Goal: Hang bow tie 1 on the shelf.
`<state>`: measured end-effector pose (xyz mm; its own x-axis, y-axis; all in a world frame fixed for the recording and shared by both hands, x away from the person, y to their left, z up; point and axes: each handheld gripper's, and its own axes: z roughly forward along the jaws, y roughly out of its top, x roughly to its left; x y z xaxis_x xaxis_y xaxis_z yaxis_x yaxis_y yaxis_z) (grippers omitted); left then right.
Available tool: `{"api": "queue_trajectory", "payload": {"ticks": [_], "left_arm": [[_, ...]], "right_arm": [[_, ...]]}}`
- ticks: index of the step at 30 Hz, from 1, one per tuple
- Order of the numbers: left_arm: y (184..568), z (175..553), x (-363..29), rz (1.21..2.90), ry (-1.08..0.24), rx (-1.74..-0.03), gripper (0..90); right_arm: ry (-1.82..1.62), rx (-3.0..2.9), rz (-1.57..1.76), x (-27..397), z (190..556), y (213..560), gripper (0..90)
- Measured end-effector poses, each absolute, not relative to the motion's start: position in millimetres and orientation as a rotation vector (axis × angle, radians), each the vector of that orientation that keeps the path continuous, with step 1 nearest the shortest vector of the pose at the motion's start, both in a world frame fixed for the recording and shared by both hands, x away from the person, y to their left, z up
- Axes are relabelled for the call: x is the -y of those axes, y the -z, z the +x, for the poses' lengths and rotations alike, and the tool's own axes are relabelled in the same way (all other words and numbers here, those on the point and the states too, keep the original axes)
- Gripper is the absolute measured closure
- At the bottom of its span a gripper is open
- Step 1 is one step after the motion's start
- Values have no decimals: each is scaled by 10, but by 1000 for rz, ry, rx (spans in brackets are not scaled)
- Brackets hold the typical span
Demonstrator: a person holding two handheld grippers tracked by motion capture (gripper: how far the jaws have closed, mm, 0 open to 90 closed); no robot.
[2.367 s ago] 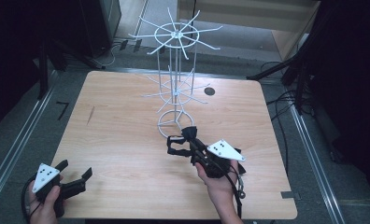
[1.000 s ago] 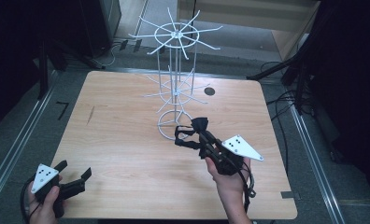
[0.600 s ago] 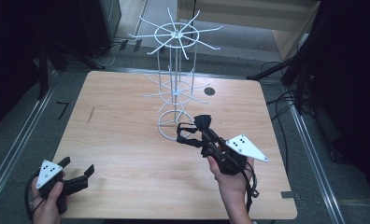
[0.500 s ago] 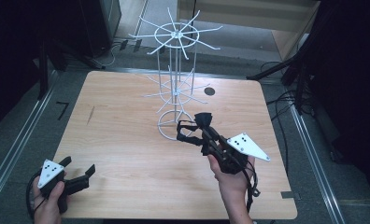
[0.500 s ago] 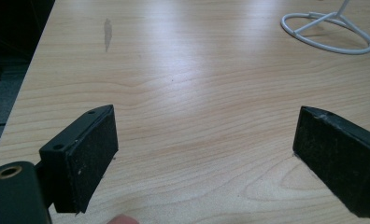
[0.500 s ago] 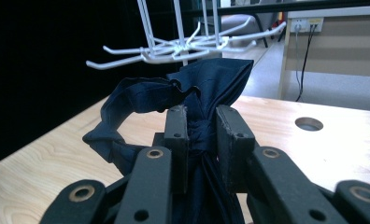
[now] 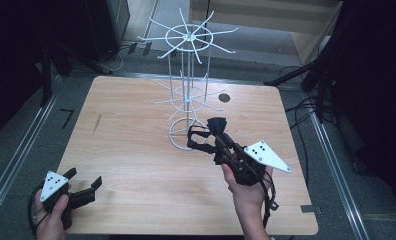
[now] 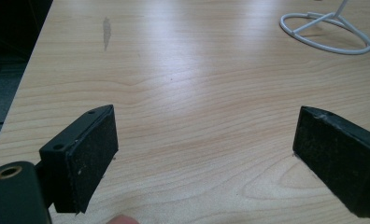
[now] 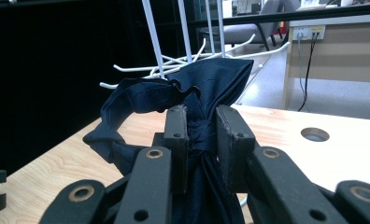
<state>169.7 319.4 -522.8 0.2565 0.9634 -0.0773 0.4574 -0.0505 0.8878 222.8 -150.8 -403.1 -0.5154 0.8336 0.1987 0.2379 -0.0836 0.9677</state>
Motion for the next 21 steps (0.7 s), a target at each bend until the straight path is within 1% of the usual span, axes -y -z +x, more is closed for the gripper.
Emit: {"api": "queue_trajectory", "payload": {"ticks": [9, 21], "left_arm": [[5228, 1699, -3188, 1658, -730, -1335, 72], [5227, 1700, -3189, 1665, -726, -1332, 71]], "right_arm": [[-1652, -1701, 1152, 1504, 2229, 3989, 763], [-1654, -1672, 1189, 1405, 2352, 3969, 762]]}}
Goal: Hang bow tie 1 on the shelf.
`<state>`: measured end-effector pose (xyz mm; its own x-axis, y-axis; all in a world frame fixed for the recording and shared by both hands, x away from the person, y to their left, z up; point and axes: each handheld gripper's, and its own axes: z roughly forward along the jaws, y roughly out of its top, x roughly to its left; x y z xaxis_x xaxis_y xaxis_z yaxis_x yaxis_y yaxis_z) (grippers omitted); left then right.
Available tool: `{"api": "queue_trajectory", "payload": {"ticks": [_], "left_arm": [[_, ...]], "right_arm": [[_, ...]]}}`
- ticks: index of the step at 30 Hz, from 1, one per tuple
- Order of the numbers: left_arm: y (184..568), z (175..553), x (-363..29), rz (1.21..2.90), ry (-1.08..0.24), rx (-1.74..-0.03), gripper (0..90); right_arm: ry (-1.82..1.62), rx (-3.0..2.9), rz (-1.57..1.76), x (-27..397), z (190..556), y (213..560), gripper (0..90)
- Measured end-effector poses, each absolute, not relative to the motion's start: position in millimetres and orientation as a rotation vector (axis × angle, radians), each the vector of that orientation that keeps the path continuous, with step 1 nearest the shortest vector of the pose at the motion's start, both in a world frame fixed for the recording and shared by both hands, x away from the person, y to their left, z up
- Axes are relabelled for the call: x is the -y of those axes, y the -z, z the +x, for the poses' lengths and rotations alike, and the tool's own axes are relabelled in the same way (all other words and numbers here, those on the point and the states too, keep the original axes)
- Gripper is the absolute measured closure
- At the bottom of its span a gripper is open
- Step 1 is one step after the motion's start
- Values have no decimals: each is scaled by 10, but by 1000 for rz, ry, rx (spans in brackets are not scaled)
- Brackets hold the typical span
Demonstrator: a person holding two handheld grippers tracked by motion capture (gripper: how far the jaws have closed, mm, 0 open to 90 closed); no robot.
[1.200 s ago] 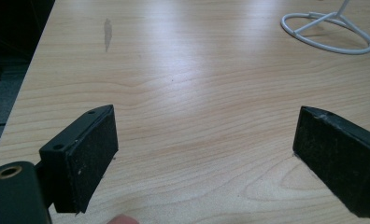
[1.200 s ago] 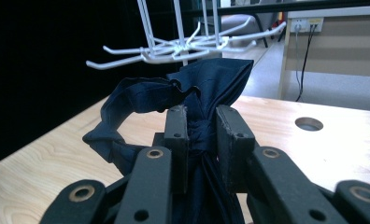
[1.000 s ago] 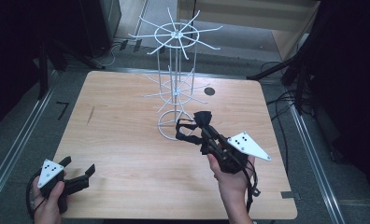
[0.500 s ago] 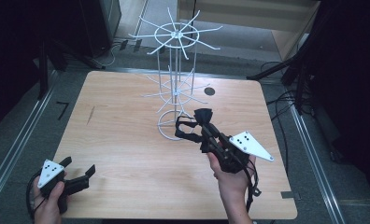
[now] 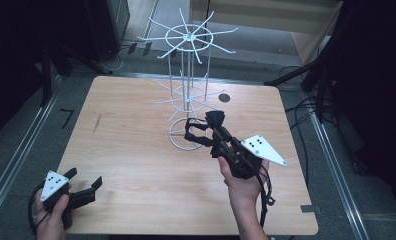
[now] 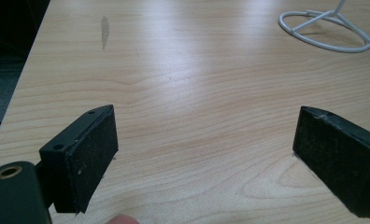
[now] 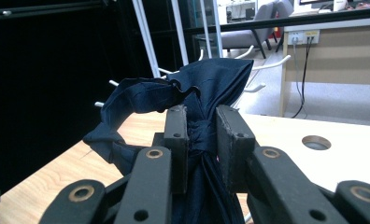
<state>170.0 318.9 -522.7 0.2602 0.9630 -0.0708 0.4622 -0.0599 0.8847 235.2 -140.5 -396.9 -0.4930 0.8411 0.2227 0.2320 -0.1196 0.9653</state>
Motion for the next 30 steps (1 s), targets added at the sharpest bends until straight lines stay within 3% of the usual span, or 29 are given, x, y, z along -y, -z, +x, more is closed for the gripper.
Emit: {"api": "queue_trajectory", "payload": {"ticks": [30], "left_arm": [[5228, 1706, -3182, 1674, -718, -1326, 72]], "right_arm": [[-1551, -1716, 1275, 1149, 2722, 4119, 757]]}}
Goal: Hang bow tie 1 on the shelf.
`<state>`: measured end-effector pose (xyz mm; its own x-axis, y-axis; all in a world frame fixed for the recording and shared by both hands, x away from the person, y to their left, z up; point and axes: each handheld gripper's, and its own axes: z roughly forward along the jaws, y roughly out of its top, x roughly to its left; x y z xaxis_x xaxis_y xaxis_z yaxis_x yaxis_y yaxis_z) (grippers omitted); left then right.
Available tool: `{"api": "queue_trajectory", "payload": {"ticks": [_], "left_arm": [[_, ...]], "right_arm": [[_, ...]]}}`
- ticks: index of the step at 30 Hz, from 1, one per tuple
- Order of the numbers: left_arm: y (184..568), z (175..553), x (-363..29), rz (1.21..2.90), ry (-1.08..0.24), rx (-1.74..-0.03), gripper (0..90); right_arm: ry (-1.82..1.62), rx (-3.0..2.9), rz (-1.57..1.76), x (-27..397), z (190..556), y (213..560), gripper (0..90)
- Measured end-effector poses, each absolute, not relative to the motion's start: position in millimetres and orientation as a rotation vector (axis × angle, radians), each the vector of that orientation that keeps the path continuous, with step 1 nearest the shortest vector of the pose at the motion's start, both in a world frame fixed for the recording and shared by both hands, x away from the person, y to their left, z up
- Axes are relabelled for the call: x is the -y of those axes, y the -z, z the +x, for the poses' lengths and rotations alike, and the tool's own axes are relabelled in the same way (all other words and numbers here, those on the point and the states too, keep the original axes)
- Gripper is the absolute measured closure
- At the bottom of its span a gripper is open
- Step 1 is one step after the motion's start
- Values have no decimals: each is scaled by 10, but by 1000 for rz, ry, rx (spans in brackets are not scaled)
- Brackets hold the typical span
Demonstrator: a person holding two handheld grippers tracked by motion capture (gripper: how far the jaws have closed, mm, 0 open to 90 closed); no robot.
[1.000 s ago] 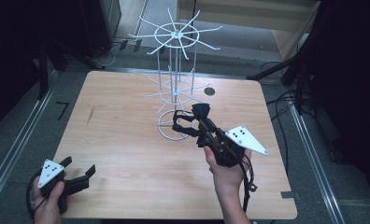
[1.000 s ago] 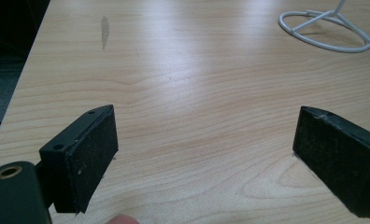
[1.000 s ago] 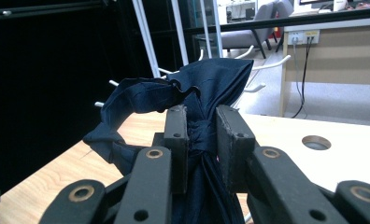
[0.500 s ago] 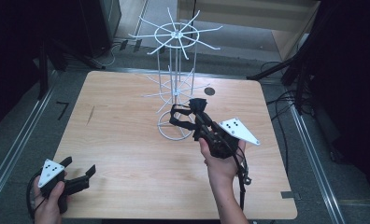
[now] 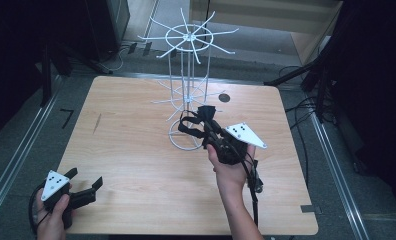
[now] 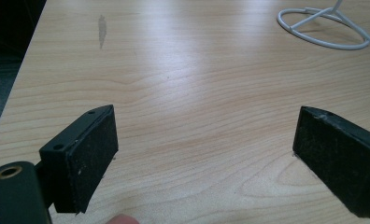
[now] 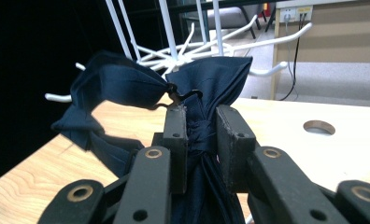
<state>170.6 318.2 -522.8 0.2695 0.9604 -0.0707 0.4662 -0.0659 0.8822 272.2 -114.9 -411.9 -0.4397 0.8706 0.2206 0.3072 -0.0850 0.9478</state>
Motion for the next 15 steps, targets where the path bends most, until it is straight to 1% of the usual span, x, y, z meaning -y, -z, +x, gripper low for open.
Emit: {"api": "queue_trajectory", "payload": {"ticks": [15], "left_arm": [[5227, 1707, -3176, 1687, -715, -1321, 72]], "right_arm": [[-1489, -1762, 1291, 1101, 2818, 4282, 755]]}}
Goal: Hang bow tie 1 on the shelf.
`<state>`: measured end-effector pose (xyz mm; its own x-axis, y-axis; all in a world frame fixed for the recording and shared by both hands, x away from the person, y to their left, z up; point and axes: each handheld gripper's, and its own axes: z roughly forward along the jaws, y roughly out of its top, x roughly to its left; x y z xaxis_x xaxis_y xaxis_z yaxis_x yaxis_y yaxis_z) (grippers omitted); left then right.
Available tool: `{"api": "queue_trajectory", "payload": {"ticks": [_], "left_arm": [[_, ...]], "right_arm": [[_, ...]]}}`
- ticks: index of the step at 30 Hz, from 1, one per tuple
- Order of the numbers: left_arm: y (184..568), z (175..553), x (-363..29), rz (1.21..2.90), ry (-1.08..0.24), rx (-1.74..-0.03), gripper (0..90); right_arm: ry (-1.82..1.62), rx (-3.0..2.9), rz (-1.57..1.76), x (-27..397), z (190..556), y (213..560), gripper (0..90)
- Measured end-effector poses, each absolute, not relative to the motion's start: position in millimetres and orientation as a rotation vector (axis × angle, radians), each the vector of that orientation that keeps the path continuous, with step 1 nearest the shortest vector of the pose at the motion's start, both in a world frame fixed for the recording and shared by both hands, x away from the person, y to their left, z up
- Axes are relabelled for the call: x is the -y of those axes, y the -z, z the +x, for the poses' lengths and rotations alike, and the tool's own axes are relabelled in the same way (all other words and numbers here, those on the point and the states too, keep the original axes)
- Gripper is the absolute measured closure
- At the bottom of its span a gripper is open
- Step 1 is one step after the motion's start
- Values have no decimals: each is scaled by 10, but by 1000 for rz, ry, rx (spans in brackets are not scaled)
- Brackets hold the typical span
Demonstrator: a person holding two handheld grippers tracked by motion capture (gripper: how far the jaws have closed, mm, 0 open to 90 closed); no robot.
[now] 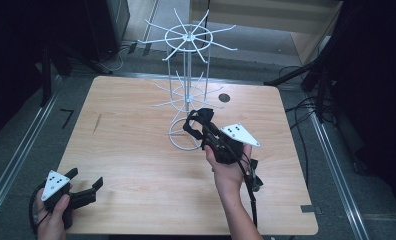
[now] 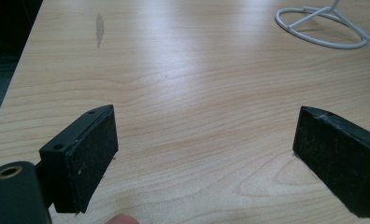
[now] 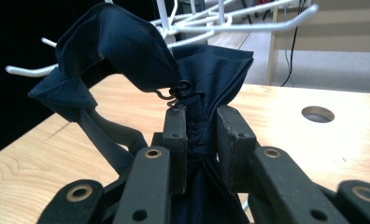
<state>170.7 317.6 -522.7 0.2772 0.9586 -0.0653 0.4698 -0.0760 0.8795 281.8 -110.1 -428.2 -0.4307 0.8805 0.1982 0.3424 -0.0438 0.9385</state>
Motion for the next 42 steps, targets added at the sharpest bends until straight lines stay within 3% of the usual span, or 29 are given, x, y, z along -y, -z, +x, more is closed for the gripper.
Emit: {"api": "queue_trajectory", "payload": {"ticks": [19, 27, 37, 42], "left_arm": [[5228, 1708, -3178, 1682, -711, -1323, 71], [5228, 1708, -3178, 1682, -710, -1324, 71], [5228, 1706, -3176, 1679, -711, -1323, 72], [5228, 1709, -3176, 1684, -709, -1323, 72]], "right_arm": [[-1451, -1848, 1315, 1013, 2960, 4458, 724], [-1474, -1864, 1286, 1021, 2938, 4462, 525], [-1512, -1875, 1234, 1071, 2860, 4430, 459], [-1520, -1862, 1223, 1099, 2799, 4391, 348]]}}
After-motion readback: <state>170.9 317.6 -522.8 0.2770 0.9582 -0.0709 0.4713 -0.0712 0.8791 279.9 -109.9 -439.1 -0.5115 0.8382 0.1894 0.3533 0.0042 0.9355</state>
